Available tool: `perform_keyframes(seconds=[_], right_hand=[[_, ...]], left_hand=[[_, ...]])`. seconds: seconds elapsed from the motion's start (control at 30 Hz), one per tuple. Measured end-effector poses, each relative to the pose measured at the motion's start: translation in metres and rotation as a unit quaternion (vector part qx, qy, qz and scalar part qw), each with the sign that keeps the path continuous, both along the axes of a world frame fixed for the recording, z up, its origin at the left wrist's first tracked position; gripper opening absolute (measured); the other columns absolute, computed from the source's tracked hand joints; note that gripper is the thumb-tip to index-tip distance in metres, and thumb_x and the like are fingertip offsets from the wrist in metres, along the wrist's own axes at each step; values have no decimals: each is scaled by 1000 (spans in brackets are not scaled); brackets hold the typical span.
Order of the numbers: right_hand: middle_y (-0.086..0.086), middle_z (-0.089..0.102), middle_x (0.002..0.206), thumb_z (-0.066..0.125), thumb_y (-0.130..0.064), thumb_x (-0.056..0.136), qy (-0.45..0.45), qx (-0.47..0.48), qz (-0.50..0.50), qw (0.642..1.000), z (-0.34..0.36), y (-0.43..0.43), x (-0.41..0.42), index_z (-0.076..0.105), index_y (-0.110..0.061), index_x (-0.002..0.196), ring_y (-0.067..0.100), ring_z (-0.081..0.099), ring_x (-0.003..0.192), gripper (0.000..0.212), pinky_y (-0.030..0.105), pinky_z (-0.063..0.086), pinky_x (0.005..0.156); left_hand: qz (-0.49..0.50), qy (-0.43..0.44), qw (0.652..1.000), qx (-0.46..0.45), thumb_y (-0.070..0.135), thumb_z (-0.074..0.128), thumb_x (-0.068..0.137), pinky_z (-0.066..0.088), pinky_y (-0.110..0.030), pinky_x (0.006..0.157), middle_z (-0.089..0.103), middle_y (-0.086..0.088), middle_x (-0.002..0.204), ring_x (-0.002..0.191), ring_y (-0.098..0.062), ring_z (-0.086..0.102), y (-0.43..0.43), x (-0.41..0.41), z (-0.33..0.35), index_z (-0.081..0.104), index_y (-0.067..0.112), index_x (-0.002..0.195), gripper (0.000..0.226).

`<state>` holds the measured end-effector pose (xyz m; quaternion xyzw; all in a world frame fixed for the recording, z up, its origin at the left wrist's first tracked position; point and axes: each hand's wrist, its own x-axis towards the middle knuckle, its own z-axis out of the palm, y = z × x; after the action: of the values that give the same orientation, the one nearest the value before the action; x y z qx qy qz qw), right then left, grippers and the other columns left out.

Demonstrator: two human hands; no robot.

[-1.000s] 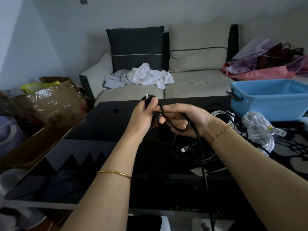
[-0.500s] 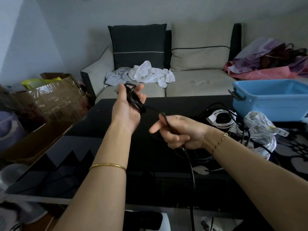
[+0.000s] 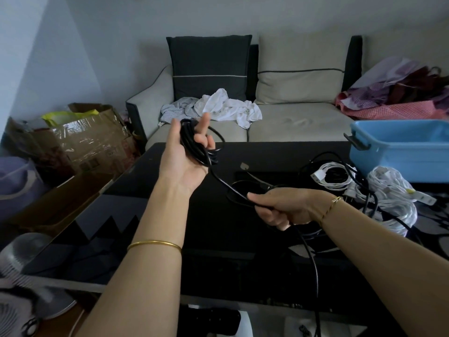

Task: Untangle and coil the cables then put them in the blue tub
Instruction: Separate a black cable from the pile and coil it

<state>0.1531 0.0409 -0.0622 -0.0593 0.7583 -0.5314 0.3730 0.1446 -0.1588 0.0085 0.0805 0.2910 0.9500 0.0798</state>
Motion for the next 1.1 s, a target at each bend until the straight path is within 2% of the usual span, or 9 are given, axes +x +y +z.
perform_keyframes(seconds=[0.07,0.17,0.3,0.47,0.63,0.73,0.83,1.0,1.1], right_hand=[[-6,25,49,43,-56,91,-19,-4,-87,996,1,3,-5,40,-21,49,6,18,41,55,17,17,40],[-9,24,45,49,-56,88,-62,-93,-197,974,8,6,-13,37,-21,52,3,19,34,52,13,15,34],[-10,29,45,55,-39,85,-92,-232,-222,943,29,11,-15,47,-19,49,0,25,31,42,10,17,36],[-8,34,51,52,-22,84,-72,-349,-234,904,53,20,-8,64,-8,75,1,28,30,21,9,20,35],[-7,37,52,47,-24,98,7,-308,-266,913,61,15,-3,60,-6,85,2,26,30,26,10,21,32],[-6,38,51,45,-24,99,4,-342,-287,895,62,9,-2,56,-8,83,2,27,29,26,11,22,31],[-6,38,51,42,-24,100,1,-388,-318,865,62,5,-3,54,-10,81,2,28,29,27,12,24,31],[-6,33,60,39,-24,102,-7,-443,-376,814,60,1,-5,51,-9,77,1,28,29,31,12,24,31],[-6,34,60,40,-24,102,22,-427,-378,821,60,2,-5,52,-10,78,2,28,29,30,13,24,31]], left_hand=[[-68,23,997,-42,45,35,100,49,-16,55,73,3,85,39,0,50,3,3,1,42,0,137,59],[-231,48,964,-122,44,39,92,49,-17,52,70,2,70,32,-1,46,10,7,-1,58,-7,118,60],[-333,94,903,-255,45,37,89,50,-18,53,72,-3,72,30,-1,45,18,12,-5,69,-5,106,62],[-279,62,862,-418,45,39,88,51,-21,56,58,-1,52,35,-4,43,29,20,-8,58,-9,116,64],[-193,-7,845,-499,40,51,92,54,-27,64,62,-5,55,45,-15,59,38,12,-24,61,-1,103,43],[-109,-2,870,-481,37,49,96,54,-22,54,66,-5,58,48,-14,62,42,7,-25,60,4,101,35],[-88,8,891,-446,38,46,97,54,-28,67,66,-4,60,50,-13,60,46,5,-21,58,4,106,37],[-130,42,860,-491,40,44,97,52,-22,63,67,-2,66,59,-15,62,47,10,-20,57,4,119,44],[-128,45,863,-488,40,43,98,50,-24,66,67,-1,64,57,-14,61,49,8,-21,58,5,115,42]])
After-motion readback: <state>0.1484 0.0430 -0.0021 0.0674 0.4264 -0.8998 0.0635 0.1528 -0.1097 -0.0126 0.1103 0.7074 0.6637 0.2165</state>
